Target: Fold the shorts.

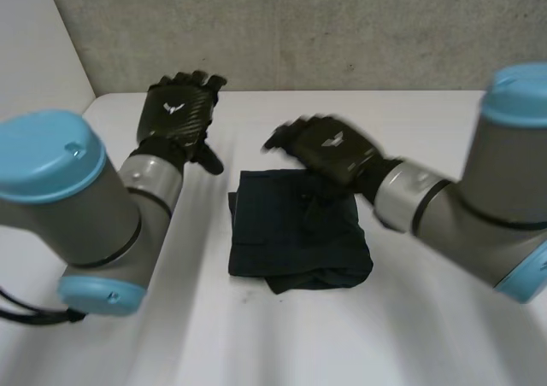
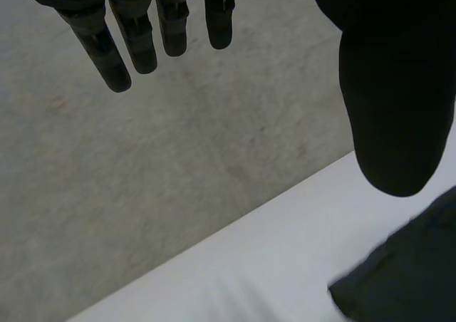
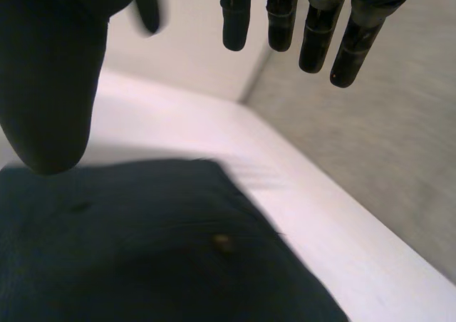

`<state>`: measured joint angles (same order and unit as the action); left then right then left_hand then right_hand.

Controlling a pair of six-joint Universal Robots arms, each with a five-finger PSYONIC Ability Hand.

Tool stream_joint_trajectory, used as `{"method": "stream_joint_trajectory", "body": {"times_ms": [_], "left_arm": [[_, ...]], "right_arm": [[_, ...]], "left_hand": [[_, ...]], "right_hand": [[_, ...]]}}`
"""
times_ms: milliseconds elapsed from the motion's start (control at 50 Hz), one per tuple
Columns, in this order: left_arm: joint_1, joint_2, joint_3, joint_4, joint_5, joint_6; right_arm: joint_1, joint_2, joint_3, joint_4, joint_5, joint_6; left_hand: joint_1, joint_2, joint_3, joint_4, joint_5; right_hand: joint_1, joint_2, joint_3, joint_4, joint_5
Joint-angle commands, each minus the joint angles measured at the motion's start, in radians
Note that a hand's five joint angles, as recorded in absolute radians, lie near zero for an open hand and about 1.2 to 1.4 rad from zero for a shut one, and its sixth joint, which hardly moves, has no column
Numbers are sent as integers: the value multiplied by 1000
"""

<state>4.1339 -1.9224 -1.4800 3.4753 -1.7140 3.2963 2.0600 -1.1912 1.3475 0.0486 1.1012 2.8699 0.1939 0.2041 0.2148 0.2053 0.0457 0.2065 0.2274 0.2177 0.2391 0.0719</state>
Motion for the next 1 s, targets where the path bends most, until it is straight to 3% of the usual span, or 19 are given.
{"method": "stream_joint_trajectory", "body": {"times_ms": [20,360,540,720,840,940,1000], "left_arm": [[-60,-131,144,-93,86,-3],[-89,-389,240,-324,86,-49],[-84,-395,261,-390,89,-46],[-84,-362,267,-433,88,11],[-69,-172,273,-453,91,11],[-8,37,306,-518,88,-15],[54,127,355,-632,89,-56]], "right_arm": [[-69,-33,12,-3,138,240],[-69,298,-62,72,172,117],[-70,306,-50,125,301,-96],[-80,225,-34,111,310,-110],[-83,96,-31,71,334,-93],[-83,-82,-57,60,463,-24],[-87,-146,-96,71,548,-14]], "left_hand": [[25,15,5,14,-1],[31,21,10,20,5],[28,18,8,17,2],[11,1,-10,-1,-16],[14,3,-7,2,-13],[20,9,-1,8,-7],[23,12,2,11,-4]], "right_hand": [[-32,-53,-43,-65,-72],[-32,-53,-43,-65,-72],[-32,-53,-43,-65,-72],[-32,-53,-43,-65,-72],[-32,-53,-43,-65,-72],[-32,-53,-43,-65,-72],[-32,-53,-43,-65,-72]]}}
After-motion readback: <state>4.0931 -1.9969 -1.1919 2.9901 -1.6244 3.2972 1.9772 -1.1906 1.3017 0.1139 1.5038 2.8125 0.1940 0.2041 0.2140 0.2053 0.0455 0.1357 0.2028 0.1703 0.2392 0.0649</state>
